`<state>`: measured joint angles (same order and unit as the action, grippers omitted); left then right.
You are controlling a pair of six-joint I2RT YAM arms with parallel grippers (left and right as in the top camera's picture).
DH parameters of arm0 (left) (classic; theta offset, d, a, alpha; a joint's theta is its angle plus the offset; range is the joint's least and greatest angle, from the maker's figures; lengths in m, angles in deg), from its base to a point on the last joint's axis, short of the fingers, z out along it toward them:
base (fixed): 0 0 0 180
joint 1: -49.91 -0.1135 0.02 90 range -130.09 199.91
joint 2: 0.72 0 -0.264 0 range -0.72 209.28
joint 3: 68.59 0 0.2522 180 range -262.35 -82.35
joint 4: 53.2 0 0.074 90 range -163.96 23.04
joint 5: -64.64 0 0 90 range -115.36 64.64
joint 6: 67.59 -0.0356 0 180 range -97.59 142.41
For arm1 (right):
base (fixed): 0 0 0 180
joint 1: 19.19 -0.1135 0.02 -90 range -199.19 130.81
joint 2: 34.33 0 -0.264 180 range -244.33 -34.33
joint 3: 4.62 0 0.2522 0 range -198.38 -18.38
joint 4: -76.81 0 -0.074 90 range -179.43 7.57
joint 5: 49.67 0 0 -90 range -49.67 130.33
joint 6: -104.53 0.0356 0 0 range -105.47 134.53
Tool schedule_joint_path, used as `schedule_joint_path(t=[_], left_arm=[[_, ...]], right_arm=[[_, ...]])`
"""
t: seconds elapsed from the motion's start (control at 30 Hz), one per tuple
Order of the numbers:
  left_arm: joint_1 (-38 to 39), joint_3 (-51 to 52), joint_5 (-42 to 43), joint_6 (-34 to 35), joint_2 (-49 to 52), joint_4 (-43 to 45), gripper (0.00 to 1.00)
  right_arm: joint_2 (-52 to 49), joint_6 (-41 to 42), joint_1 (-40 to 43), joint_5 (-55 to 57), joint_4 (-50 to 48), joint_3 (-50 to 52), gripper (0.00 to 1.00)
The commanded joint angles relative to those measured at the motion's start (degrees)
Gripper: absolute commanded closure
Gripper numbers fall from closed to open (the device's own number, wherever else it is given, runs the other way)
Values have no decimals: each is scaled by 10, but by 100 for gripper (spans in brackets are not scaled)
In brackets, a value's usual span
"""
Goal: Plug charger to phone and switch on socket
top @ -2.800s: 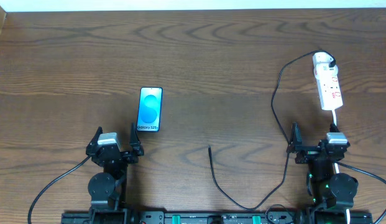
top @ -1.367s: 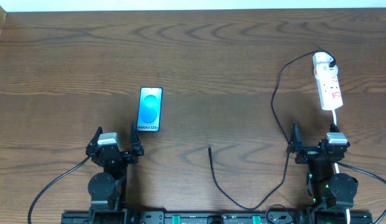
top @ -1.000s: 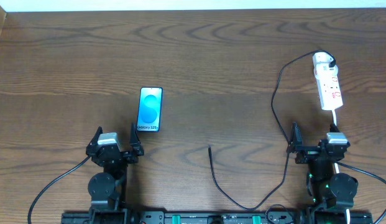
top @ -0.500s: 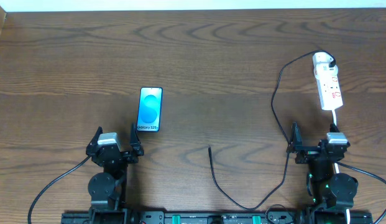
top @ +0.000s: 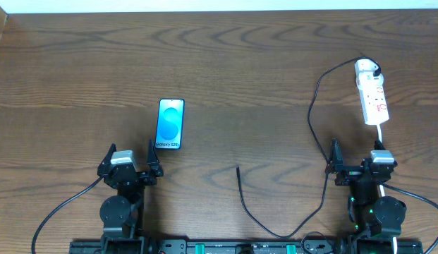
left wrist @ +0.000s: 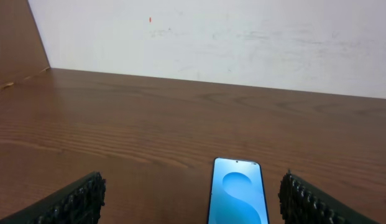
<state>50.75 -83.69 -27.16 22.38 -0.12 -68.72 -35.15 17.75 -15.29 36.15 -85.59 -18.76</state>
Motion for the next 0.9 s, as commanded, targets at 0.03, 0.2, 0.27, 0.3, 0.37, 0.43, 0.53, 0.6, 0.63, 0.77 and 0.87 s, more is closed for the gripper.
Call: schedule_joint_path(t=[0.03,0.2,0.27,0.3,0.37,0.43,0.53,0.6,0.63,0.77,0.87], left_arm=[[-3,11,-5,-2,-4,-23,11],[-3,11,-6,-2,-4,-23,11],[-3,11,-5,-2,-4,-23,11],[-3,11,-6,-2,-4,-23,11],[-3,11,-5,-2,-4,-23,11],[-3,10,-2,-2,-4,-23,11],[-3,1,-2,-4,-3,-26,11],[-3,-27,-4,-7,17,-40,11],[-3,-35,-4,-9,26,-46,11],[-3,-84,-3,-29,107,-69,11],[-3,-125,-3,-30,183,-68,11]], right_arm=[[4,-7,1,6,3,1,1],[4,-7,1,6,3,1,1],[4,-7,1,6,3,1,1],[4,-7,1,6,3,1,1],[4,-7,1,6,3,1,1],[4,-7,1,6,3,1,1],[4,-7,1,6,3,1,1],[4,-7,1,6,3,1,1],[4,-7,1,6,3,1,1],[4,-7,1,6,3,1,1],[0,-7,1,6,3,1,1]])
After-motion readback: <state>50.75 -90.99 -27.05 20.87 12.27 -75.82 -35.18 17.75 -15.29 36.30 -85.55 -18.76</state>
